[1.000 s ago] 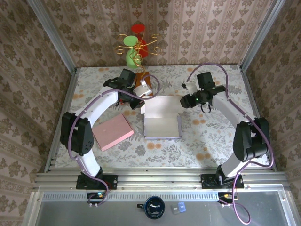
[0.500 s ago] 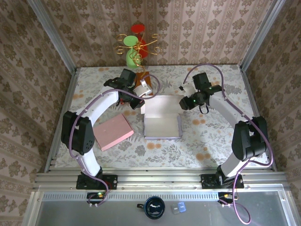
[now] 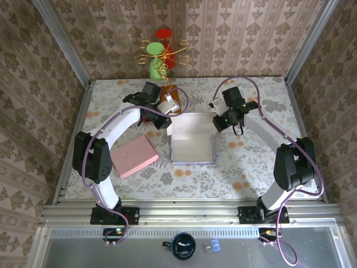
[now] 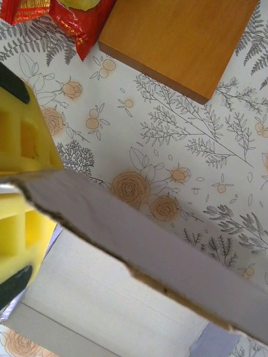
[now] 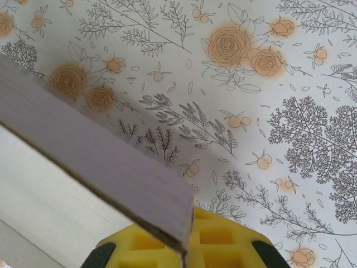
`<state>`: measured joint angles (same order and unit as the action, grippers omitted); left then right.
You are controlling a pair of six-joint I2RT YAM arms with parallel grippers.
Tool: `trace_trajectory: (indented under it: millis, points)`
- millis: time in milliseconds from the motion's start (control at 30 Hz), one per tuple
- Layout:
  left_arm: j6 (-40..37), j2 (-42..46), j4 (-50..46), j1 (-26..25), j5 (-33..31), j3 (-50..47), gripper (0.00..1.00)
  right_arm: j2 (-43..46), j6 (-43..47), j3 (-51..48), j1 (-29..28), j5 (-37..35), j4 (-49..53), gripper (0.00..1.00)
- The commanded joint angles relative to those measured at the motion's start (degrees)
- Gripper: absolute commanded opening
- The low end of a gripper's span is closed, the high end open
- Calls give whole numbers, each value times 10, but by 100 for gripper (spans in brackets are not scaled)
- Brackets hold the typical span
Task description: Fold the paper box
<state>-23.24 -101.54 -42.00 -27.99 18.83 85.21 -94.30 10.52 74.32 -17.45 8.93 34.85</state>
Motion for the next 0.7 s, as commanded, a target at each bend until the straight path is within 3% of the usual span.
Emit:
trace_trajectory:
  millis: [0, 367, 667]
  points:
    - [16, 11, 4, 5, 2, -21, 17, 9, 3, 19, -7, -34, 6, 0]
    - [21, 15, 0, 10, -4, -29, 19, 13, 4, 26, -14, -42, 7, 0]
    - [47, 4, -1, 11, 23, -13, 7, 8, -12, 30, -21, -42, 5, 0]
